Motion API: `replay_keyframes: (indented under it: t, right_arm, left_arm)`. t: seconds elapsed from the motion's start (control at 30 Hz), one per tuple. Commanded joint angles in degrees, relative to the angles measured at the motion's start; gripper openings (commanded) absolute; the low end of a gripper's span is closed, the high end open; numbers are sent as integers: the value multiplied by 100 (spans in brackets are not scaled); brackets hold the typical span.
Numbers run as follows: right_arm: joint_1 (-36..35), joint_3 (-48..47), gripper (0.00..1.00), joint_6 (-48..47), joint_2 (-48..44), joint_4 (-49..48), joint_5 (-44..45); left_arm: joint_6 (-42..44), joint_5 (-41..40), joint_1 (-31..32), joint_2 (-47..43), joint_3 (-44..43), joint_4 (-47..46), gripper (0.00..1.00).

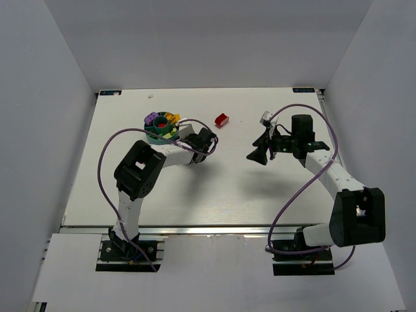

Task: Sort the legos into containers by color

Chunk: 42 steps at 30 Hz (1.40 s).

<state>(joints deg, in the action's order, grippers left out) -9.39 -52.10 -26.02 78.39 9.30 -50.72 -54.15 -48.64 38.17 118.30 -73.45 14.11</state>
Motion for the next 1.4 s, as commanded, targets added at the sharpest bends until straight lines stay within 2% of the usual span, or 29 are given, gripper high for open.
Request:
replay_keyframes:
  t: [0.0, 0.1, 0.13, 0.27, 0.43, 0.53, 0.6, 0.67, 0.7, 0.83, 0.93, 0.97, 1.1, 1.37]
  right_arm:
    - [25, -231, 73, -70, -25, 2, -78]
    - [25, -213, 73, -61, -34, -16, -87]
    - [25, -205, 73, -52, -34, -25, -87]
    - [25, -187, 73, -35, -52, -77, -96]
    - [16, -108, 73, 0, -87, -147, -105]
    - [25, -64, 73, 71, -96, -218, -131]
    - [25, -64, 73, 80, -105, -236, -140]
    - [25, -55, 73, 80, -122, -236, -140]
    - [25, -46, 73, 80, -131, -236, -140]
    - [25, -11, 73, 71, -157, -262, -140]
    - [25, -2, 73, 80, -157, -280, -149]
    - [25, -2, 73, 88, -149, -297, -149]
    - [25, -29, 73, 88, -131, -306, -158]
    - [25, -55, 73, 62, -87, -297, -158]
  left_arm:
    - [27, 241, 85, -351, 182, -189, 45]
    - [142, 679, 172, -553, 401, -426, 37]
    - [124, 785, 199, -606, 463, -418, 31]
    - [124, 1286, 392, -1193, 753, -470, 23]
    - [255, 1787, 428, -2038, 947, -365, 21]
    - [475, 2138, 262, -2372, 710, 116, 20]
    - [493, 2437, -88, -2487, 516, 337, 19]
    - [581, 3087, -406, -2619, 428, 601, 15]
    - [633, 3298, -764, -2645, 324, 706, 14]
    - [1431, 4466, -1627, -2751, 59, 1129, 11]
    - [1976, 4854, -2207, -2812, -116, 1330, 11]
    - [2135, 5204, -2322, -2804, -152, 1357, 11]
    - [2681, 5400, -2849, -2725, -319, 1481, 12]
    - [2980, 5681, -3070, -2531, -460, 1296, 14]
